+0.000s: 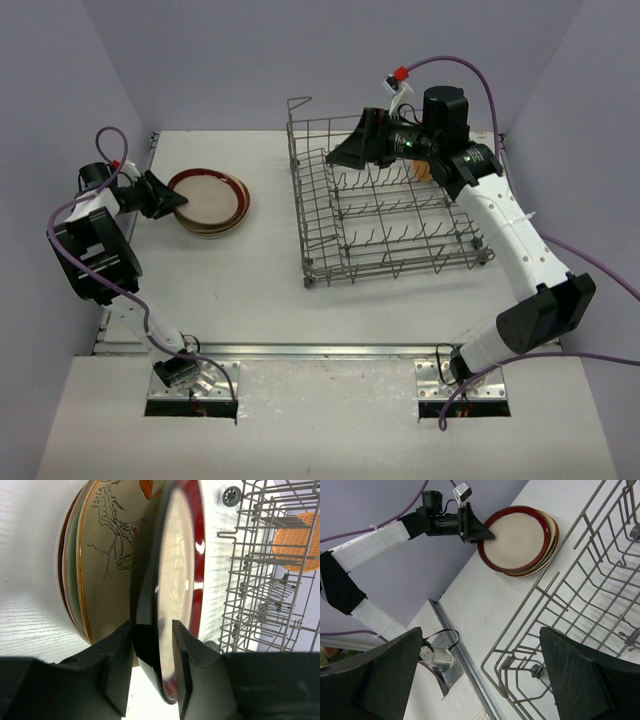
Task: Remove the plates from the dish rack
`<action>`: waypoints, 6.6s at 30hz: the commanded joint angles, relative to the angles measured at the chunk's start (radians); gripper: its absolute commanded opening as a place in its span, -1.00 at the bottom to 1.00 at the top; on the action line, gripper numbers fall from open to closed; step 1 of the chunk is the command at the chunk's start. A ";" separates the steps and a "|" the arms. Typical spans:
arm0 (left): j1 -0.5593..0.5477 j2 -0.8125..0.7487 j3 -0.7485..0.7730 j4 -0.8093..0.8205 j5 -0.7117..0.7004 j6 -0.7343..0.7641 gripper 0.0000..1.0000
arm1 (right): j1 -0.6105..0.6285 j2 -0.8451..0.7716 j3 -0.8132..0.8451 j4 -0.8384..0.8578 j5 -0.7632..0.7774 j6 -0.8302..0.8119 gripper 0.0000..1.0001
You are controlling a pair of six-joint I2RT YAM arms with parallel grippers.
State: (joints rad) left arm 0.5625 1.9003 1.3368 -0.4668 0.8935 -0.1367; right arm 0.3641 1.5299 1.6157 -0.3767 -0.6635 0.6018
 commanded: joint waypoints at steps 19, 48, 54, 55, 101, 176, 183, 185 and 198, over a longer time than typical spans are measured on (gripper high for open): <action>-0.062 -0.315 -0.029 0.147 -0.645 0.184 0.32 | 0.001 -0.014 0.025 -0.001 0.082 -0.054 0.97; -0.206 -0.054 0.035 0.066 -0.856 0.159 -0.32 | 0.000 -0.030 0.010 -0.029 0.188 -0.109 0.98; -0.188 -0.130 0.040 0.079 -0.875 0.138 0.21 | -0.004 -0.036 0.023 -0.040 0.325 -0.155 0.97; -0.173 -0.184 0.033 0.106 -0.834 0.117 0.29 | -0.010 -0.032 0.039 -0.049 0.389 -0.186 0.98; -0.297 -0.707 -0.021 0.089 -0.560 0.195 0.67 | -0.290 0.555 0.376 -0.093 0.890 -0.438 -0.89; -0.194 -0.400 0.015 -0.004 0.129 -0.097 -1.00 | -0.100 -0.027 -0.048 -0.019 0.006 -0.090 0.98; -0.122 -0.214 0.048 0.012 0.022 -0.098 -1.00 | -0.177 -0.065 -0.106 -0.019 -0.021 -0.088 0.97; -0.116 -0.165 0.079 0.013 0.009 -0.097 -1.00 | -0.178 -0.065 -0.105 -0.019 -0.024 -0.089 0.98; -0.079 0.021 0.167 -0.014 -0.043 -0.080 -0.99 | -0.179 -0.017 -0.055 -0.032 -0.059 -0.064 0.98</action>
State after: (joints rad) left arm 0.4737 1.9034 1.4524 -0.5034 0.8360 -0.2232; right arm 0.1856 1.5021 1.5111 -0.4281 -0.6954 0.5255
